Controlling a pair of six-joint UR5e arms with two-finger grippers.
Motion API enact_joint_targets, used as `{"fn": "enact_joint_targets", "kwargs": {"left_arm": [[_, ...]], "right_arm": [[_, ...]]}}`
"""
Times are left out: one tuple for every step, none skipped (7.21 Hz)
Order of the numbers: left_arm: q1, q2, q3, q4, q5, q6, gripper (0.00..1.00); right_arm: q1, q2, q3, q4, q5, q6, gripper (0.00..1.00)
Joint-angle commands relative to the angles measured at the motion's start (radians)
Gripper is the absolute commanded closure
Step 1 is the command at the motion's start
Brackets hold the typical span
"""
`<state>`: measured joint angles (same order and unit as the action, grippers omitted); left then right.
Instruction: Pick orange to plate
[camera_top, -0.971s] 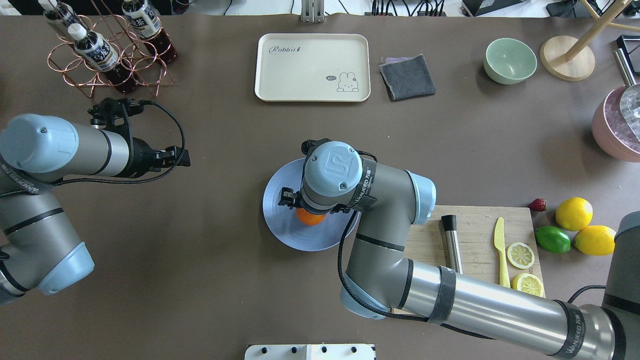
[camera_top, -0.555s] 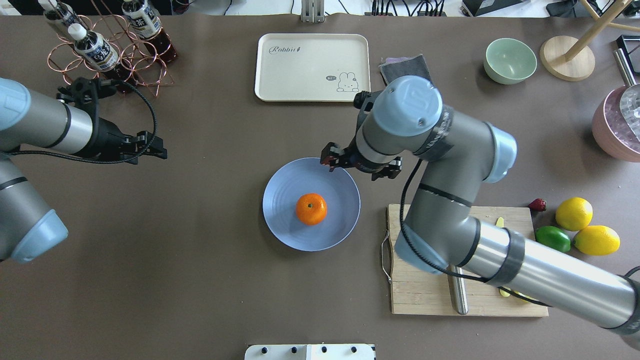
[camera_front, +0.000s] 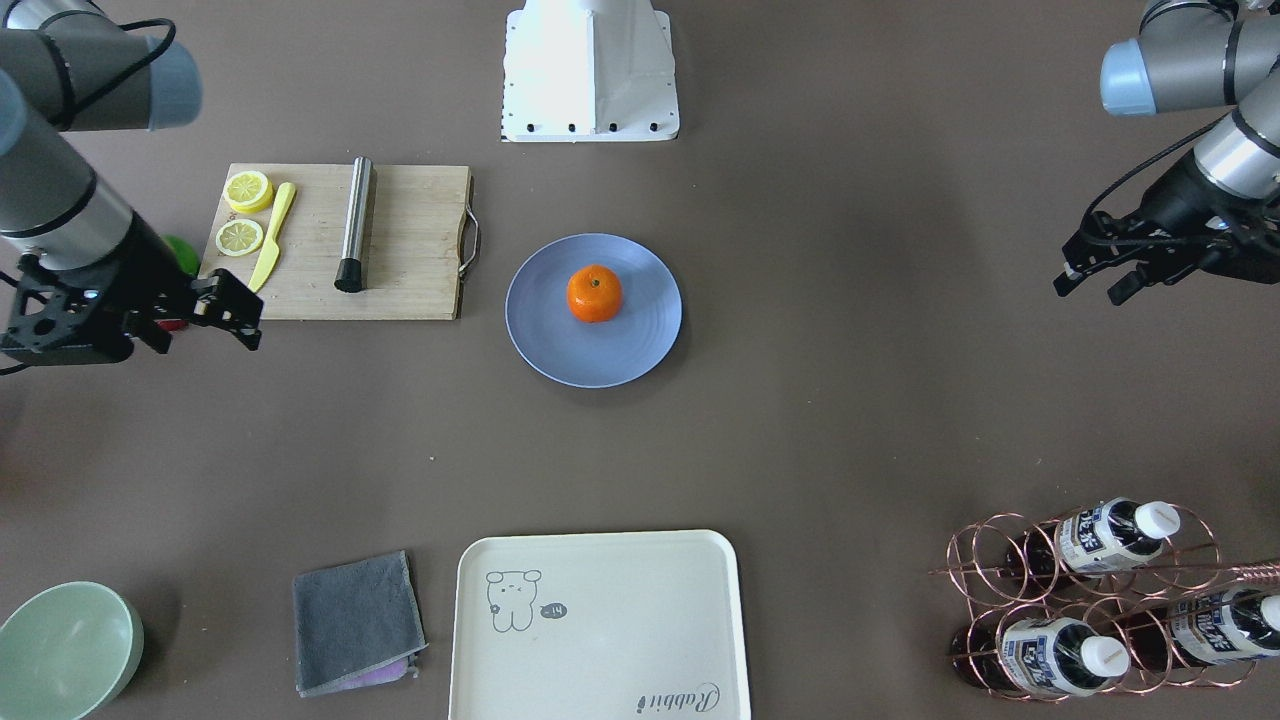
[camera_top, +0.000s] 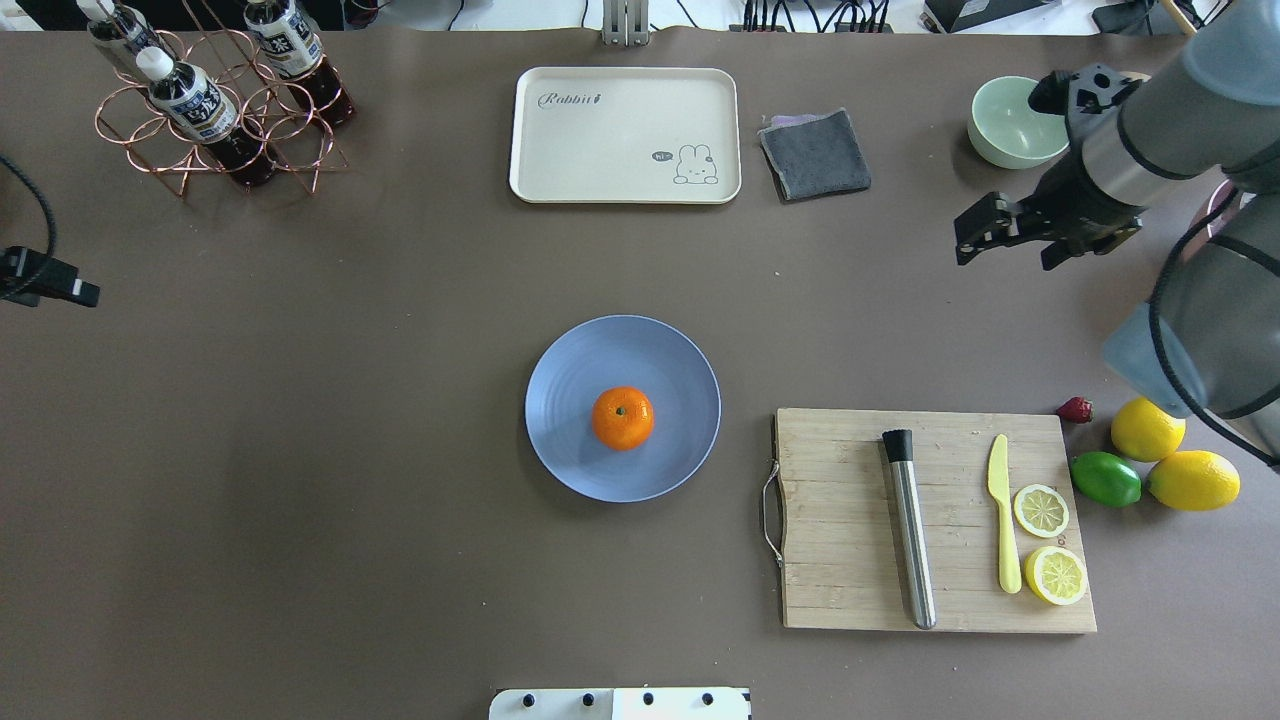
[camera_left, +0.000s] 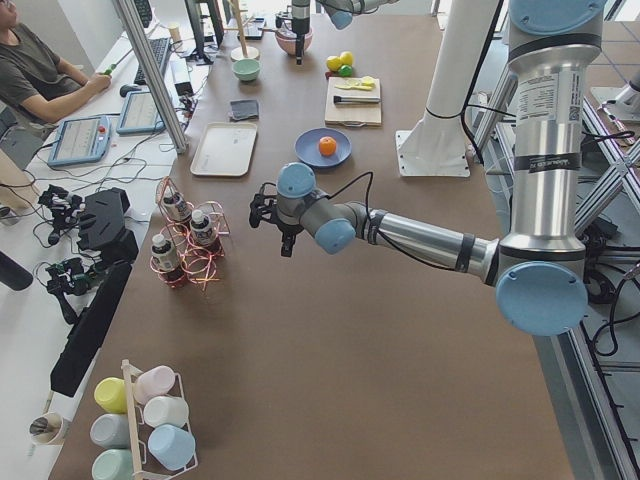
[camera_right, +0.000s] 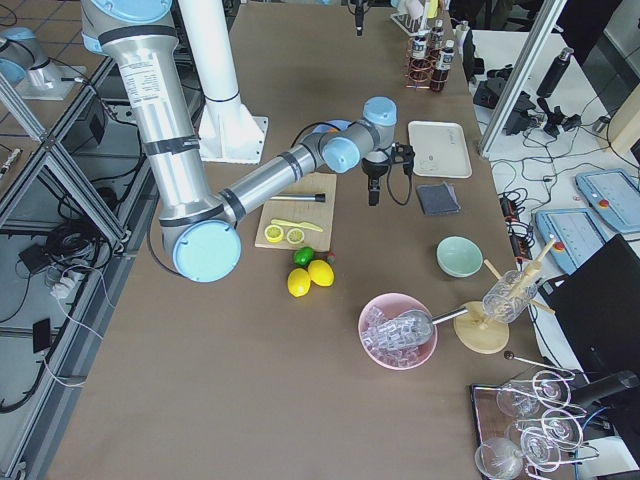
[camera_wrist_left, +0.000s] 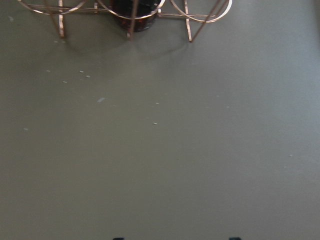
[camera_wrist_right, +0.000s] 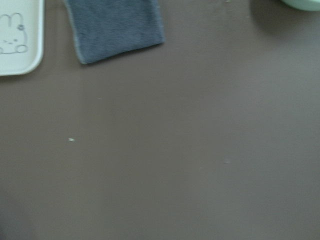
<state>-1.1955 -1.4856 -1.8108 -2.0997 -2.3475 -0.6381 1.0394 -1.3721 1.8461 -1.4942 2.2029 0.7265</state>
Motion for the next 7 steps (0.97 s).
{"fn": "enact_joint_targets", "kwargs": {"left_arm": [[-0.128,0.117,0.028,0.007,-0.041,0.29,0.24],[-0.172,0.116,0.077,0.053,-0.041,0.367,0.24],[-0.205,0.107,0.087,0.151,-0.035,0.452,0.24],[-0.258,0.088,0.09,0.256,-0.045,0.493,0.24],[-0.269,0.073,0.088,0.326,-0.087,0.498,0.02],[-0.279,0.074,0.088,0.328,-0.087,0.5,0.02],[-0.28,0.074,0.094,0.329,-0.082,0.499,0.02]], "right_arm": [[0.243,-0.21,-0.025,-0.003,0.029,-0.448,0.0],[0.368,-0.232,-0.097,-0.011,0.135,-0.616,0.0],[0.448,-0.251,-0.169,-0.012,0.146,-0.783,0.0],[0.497,-0.248,-0.265,-0.003,0.144,-0.921,0.0],[0.523,-0.248,-0.31,-0.001,0.143,-1.005,0.0],[0.53,-0.243,-0.311,-0.001,0.136,-1.009,0.0],[0.53,-0.242,-0.309,-0.001,0.135,-1.009,0.0]]}}
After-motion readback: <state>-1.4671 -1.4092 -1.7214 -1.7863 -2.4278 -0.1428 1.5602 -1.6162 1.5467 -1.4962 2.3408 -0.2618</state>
